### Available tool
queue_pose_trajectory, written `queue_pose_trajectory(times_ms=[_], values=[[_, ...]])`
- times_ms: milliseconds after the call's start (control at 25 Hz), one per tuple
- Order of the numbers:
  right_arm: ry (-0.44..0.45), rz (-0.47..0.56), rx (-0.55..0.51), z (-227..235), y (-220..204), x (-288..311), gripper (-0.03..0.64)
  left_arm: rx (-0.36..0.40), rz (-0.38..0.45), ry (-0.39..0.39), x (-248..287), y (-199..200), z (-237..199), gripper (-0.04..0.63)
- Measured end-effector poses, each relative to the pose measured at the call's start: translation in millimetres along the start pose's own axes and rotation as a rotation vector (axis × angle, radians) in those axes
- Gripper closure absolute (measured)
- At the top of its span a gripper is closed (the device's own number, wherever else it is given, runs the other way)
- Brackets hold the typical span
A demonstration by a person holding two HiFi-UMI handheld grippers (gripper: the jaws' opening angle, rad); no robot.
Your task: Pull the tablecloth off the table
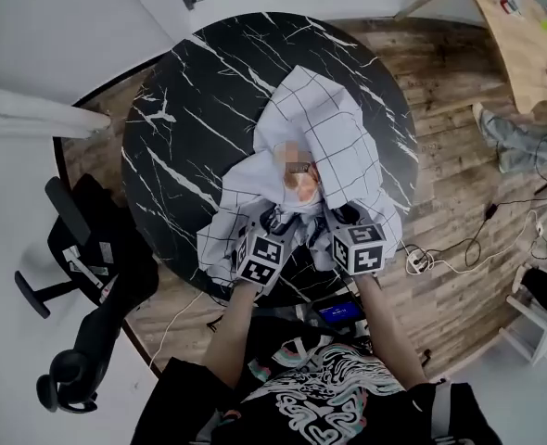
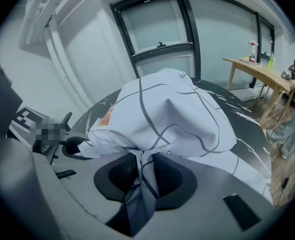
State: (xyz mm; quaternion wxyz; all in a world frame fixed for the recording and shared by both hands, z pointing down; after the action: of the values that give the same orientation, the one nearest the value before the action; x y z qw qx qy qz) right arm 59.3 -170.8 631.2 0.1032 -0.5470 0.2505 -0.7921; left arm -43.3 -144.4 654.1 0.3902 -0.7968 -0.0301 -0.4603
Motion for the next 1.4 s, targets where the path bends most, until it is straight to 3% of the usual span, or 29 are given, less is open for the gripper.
queue_pose_trajectory(times_ms=[1400], values=[[-0.025,0.019,-0.030,-5.4,0.5,-5.4,0.552,0.005,0.022,0.030,0.3,6.9,6.6,0.464]])
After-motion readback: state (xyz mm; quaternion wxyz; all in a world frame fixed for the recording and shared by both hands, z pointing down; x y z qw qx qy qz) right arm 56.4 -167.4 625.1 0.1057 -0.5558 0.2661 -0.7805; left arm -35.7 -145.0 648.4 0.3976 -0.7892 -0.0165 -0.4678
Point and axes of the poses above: the fingertips, and each gripper's own axes: x forward along the fingers, z to its right, y out of its top, the point moved 2 cm from there along -x, backward along the fingers, and after that the axes turned 5 degrees about -z, right-handed, at the moved point
